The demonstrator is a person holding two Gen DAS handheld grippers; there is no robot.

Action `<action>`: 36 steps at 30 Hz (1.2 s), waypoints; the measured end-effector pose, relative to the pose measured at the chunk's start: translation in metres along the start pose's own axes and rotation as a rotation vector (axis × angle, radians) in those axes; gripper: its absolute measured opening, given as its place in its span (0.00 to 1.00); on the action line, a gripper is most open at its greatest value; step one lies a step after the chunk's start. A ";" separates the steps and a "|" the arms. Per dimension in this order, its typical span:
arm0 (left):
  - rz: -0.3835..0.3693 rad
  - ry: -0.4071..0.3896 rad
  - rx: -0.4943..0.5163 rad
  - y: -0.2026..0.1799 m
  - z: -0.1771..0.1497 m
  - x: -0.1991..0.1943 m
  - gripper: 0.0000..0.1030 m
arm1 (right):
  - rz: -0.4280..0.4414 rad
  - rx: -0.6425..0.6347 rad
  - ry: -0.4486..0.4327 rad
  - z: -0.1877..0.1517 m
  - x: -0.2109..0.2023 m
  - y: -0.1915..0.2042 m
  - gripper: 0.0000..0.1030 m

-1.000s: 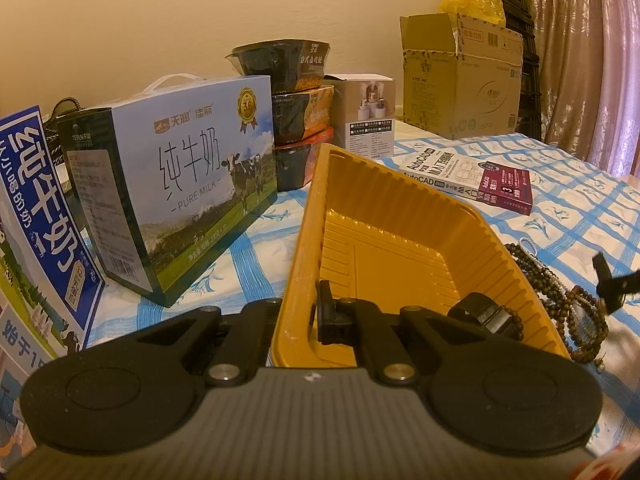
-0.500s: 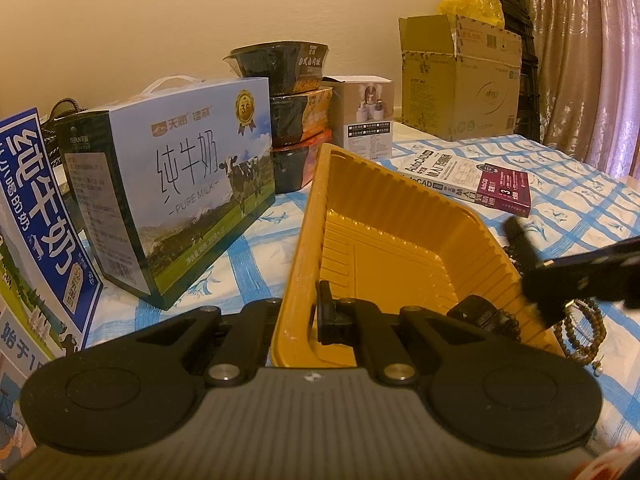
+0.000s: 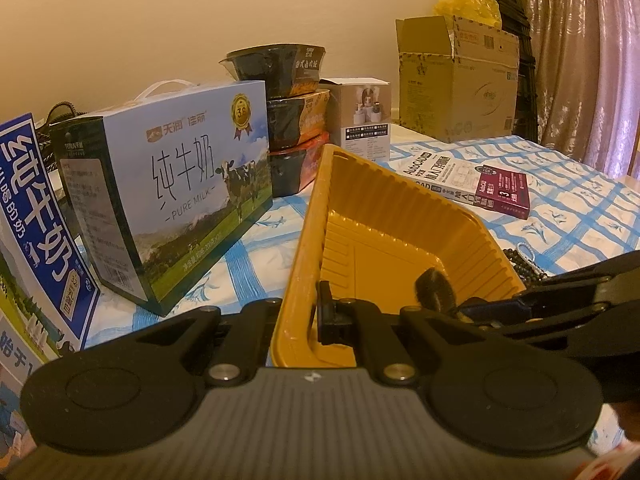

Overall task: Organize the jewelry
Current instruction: 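Lower the black bangle into the orange tray and open the right gripper, then move the open right gripper over the bead strand pile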

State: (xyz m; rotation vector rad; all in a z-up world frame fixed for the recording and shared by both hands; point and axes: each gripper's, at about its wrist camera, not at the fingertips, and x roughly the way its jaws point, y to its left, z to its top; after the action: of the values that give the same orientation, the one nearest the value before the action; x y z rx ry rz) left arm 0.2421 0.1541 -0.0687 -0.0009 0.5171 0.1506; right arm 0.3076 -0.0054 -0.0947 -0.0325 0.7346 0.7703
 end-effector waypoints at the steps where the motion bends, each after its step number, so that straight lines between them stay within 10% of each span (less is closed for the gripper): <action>1: -0.003 0.007 0.000 0.000 0.000 0.001 0.05 | 0.003 0.006 -0.013 0.000 -0.001 -0.001 0.28; 6: 0.002 0.010 -0.005 0.001 0.000 0.003 0.05 | 0.017 0.054 -0.104 0.006 -0.026 -0.008 0.49; 22: 0.013 0.006 -0.014 -0.001 -0.002 0.000 0.05 | -0.205 0.309 -0.057 -0.062 -0.134 -0.115 0.49; 36: 0.017 0.009 -0.012 -0.001 -0.002 0.000 0.06 | -0.312 0.384 0.020 -0.086 -0.151 -0.148 0.49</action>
State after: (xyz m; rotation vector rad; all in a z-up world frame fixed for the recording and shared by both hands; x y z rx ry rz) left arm 0.2413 0.1527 -0.0699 -0.0087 0.5256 0.1708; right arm 0.2789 -0.2315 -0.1005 0.1885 0.8623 0.3240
